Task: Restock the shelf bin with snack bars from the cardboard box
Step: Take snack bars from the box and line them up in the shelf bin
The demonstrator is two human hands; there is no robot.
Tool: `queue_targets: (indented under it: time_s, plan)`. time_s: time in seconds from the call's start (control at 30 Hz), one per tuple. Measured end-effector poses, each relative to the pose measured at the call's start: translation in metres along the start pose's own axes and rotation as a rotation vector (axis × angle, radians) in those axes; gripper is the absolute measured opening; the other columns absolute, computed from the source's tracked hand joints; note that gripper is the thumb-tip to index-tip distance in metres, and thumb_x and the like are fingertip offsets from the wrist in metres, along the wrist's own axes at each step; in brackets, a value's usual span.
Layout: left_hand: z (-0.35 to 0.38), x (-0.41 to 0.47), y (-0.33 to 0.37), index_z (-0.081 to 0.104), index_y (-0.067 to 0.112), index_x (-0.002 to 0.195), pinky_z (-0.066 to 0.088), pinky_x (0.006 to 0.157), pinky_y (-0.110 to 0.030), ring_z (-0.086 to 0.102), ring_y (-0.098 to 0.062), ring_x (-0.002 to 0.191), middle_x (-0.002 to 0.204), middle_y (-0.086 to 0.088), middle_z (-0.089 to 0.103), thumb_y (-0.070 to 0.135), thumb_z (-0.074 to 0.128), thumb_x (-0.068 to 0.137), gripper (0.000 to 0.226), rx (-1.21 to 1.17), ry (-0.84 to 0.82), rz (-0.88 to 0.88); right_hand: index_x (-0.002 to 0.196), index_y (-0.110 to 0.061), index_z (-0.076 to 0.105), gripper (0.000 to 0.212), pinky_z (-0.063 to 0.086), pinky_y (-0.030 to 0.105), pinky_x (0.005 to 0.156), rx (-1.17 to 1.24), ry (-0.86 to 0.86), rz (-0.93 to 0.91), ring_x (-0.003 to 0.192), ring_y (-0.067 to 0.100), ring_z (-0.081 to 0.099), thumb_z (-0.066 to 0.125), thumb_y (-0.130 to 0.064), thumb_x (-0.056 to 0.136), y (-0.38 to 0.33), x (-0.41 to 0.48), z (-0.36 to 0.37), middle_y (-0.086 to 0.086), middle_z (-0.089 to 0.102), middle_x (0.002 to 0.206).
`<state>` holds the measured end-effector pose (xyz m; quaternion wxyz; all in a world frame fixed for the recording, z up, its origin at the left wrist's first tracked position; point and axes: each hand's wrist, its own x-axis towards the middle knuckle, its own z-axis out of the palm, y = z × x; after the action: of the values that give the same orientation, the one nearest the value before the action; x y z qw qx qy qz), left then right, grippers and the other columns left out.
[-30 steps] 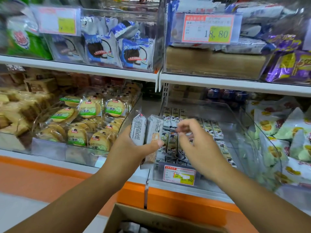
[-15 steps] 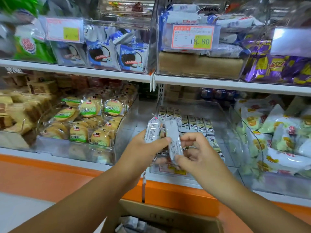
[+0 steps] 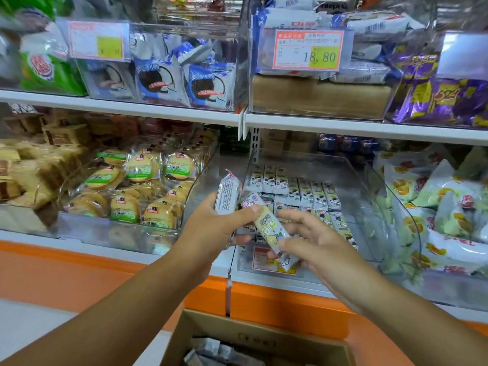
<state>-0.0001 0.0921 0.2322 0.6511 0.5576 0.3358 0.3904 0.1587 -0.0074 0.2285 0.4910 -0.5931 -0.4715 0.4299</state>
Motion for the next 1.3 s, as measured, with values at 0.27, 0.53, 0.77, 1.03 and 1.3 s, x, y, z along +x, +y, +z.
queue_targets:
  time_s: [0.27, 0.53, 0.77, 1.03, 1.3]
  plan:
    - [-0.005, 0.009, 0.001, 0.064, 0.022, 0.105, 0.052, 0.054, -0.02, 0.074, -0.011, 0.077, 0.091, -0.001, 0.077, 0.022, 0.077, 0.082, 0.026, 0.006, 0.068, -0.032, 0.106, -0.05, 0.054, 0.053, 0.051, 0.025, 0.068, -0.243, 0.056, -0.208, 0.091, 0.009, 0.065, 0.07, -0.006, 0.082, 0.004, 0.004, 0.004, -0.012, 0.062, 0.115]
    - [-0.013, 0.004, 0.004, 0.07, 0.021, 0.11, 0.047, 0.051, -0.021, 0.065, -0.004, 0.065, 0.091, 0.0, 0.076, 0.023, 0.075, 0.082, 0.029, 0.214, -0.207, -0.188, 0.094, -0.032, 0.068, 0.047, 0.034, 0.018, 0.044, -0.192, 0.156, -0.23, 0.046, 0.005, 0.041, 0.055, 0.012, 0.082, -0.011, 0.011, -0.015, -0.005, 0.063, 0.108]
    - [-0.004, 0.002, 0.002, 0.067, 0.018, 0.108, 0.049, 0.055, -0.021, 0.069, -0.005, 0.071, 0.09, 0.003, 0.076, 0.015, 0.078, 0.079, 0.031, 0.184, -0.188, -0.172, 0.108, -0.043, 0.052, 0.038, 0.055, 0.037, 0.082, -0.099, 0.285, -0.226, 0.085, 0.01, 0.07, 0.066, -0.013, 0.087, -0.005, 0.017, -0.007, -0.014, 0.059, 0.114]
    - [0.005, 0.0, 0.003, 0.066, 0.023, 0.109, 0.053, 0.057, -0.021, 0.074, -0.012, 0.083, 0.096, 0.002, 0.078, 0.021, 0.076, 0.082, 0.03, 0.21, -0.179, -0.134, 0.108, -0.044, 0.061, 0.036, 0.051, 0.021, 0.07, -0.124, 0.18, -0.186, 0.084, 0.013, 0.066, 0.071, -0.019, 0.084, 0.007, 0.01, -0.001, 0.001, 0.067, 0.088]
    - [0.005, 0.005, 0.003, 0.064, 0.022, 0.112, 0.054, 0.056, -0.019, 0.075, -0.012, 0.075, 0.089, 0.01, 0.077, 0.025, 0.074, 0.085, 0.03, 0.237, -0.109, -0.061, 0.105, -0.029, 0.066, 0.018, 0.047, 0.014, 0.061, -0.159, 0.553, -0.242, 0.078, 0.008, 0.065, 0.063, -0.018, 0.091, 0.015, 0.052, -0.037, -0.003, 0.07, 0.091]
